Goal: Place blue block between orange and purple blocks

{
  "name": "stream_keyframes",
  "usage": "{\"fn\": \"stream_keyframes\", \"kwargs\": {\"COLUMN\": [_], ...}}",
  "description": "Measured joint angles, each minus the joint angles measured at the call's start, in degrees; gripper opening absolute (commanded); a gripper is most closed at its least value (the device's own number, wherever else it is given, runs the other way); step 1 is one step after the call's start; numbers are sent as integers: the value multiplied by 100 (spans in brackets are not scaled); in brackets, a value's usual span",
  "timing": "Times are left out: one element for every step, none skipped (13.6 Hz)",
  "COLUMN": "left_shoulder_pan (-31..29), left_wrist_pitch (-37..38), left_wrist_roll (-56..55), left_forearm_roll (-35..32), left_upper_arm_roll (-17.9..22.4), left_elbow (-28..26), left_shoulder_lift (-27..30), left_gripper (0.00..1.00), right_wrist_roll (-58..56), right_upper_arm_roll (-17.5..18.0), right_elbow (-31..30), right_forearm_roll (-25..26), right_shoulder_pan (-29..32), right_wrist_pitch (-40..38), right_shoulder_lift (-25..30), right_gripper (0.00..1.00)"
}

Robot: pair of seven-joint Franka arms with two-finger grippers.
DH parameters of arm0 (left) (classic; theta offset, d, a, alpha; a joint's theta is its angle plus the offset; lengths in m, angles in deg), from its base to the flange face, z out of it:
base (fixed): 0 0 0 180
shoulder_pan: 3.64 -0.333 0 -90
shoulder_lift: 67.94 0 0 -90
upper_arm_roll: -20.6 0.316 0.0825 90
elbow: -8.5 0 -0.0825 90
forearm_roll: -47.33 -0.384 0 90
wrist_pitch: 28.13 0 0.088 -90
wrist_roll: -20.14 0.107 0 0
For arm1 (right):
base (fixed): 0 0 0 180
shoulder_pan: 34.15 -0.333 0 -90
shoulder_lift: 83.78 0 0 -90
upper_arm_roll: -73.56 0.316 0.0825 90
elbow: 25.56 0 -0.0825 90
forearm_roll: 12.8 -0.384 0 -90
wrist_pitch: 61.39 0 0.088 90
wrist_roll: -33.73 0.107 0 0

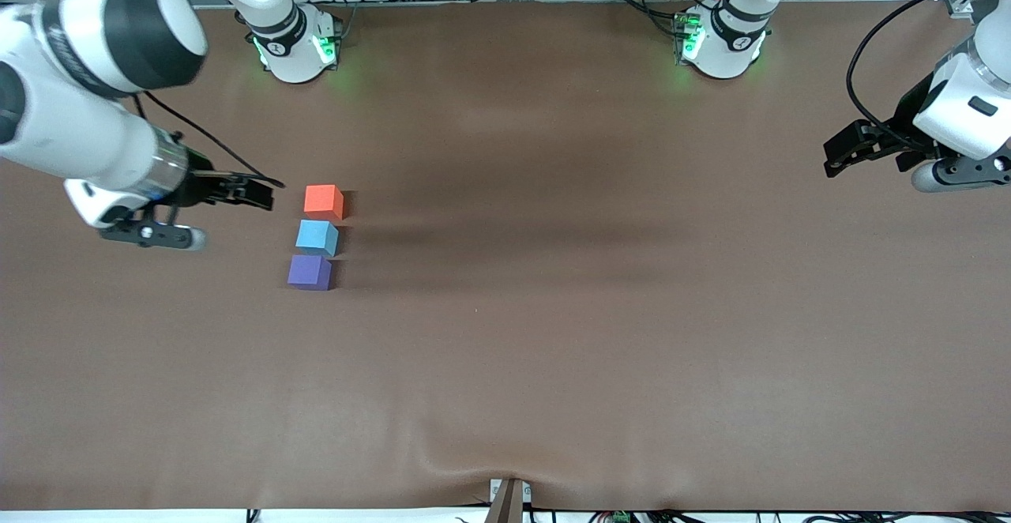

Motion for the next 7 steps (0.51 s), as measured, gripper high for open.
{"fn": "stream_keyframes", "kwargs": {"left_shoulder_pan": [0,0,0,-2,-5,-6,-8], "left_wrist_pitch": [-3,-20,-55,-84,-108,-115,-118], "left_wrist_roll": [0,-3,-5,-7,-7,-6,-1], "left_forearm_roll": [0,0,0,0,0,0,0], "left_upper_arm_roll": [-12,-24,-27,-26,-26,-26,-25], "left_elbow": [-8,-36,-95,-165,-227,-254,-265], "left_shoulder_lift": [7,28,72,124,181,208,220], "left_gripper": [100,100,100,100,100,100,100], "right_wrist_roll": [-6,-14,-19,-21,-24,-24,-25], "right_upper_arm_roll": [-3,-4,-5,-6,-6,-6,-6], "right_elbow": [128,245,346,418,478,506,532], "right_forearm_roll": [0,0,0,0,0,0,0], "right_shoulder_pan": [88,165,235,290,335,347,362], "right_wrist_pitch": [-155,-289,-394,-467,-499,-504,-505], "right_shoulder_lift": [0,0,1,0,1,2,6], "right_gripper": [100,100,100,100,100,100,100]}}
